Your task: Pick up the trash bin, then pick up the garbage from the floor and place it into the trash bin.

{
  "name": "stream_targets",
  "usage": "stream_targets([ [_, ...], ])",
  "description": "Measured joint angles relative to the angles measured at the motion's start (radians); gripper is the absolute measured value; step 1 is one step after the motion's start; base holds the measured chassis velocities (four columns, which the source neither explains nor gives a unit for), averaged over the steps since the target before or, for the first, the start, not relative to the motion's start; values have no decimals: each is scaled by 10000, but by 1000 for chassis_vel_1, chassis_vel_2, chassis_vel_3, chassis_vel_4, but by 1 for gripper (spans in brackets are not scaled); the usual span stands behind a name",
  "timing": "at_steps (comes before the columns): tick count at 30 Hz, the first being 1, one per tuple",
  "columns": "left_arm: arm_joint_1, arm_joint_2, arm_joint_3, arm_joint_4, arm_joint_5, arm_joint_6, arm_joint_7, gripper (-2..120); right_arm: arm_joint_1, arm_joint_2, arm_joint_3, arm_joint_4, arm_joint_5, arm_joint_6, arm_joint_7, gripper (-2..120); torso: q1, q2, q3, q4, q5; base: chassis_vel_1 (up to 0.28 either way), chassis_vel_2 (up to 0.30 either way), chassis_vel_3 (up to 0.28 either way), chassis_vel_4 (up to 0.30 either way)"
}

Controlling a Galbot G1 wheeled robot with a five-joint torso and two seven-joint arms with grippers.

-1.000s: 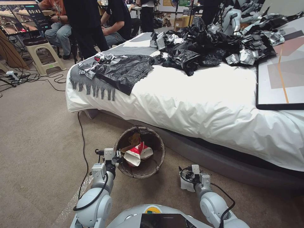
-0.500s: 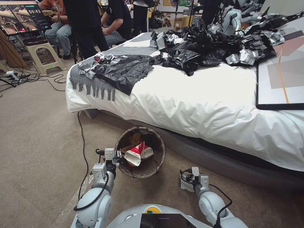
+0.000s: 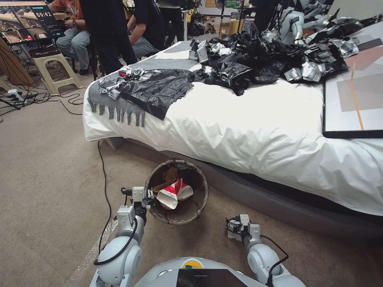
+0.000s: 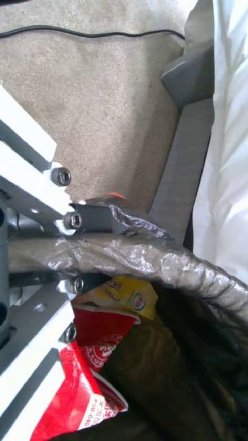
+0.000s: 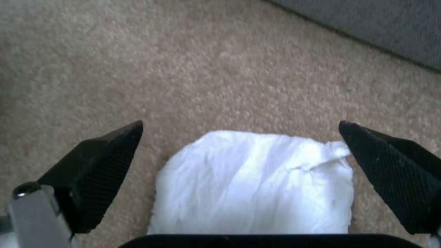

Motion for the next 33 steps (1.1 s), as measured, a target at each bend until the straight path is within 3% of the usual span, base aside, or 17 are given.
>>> stream_targets([
  [21, -9, 5, -6, 112, 42, -45, 9, 0, 91, 406, 130, -1078, -252, 174, -108, 100, 0, 0, 0, 0, 1, 0, 0, 0, 0],
  [24, 6, 8, -7, 113, 61, -56, 9, 0, 71, 451, 157, -1209, -305, 367, -273, 93, 0, 0, 0, -1, -2, 0, 0, 0, 0],
  [33, -8, 35, 6, 105, 72, -67, 7, 0, -15, 592, 206, -1340, -577, 665, -470, 57, 0, 1, -1, -1, -4, 0, 0, 0, 0],
])
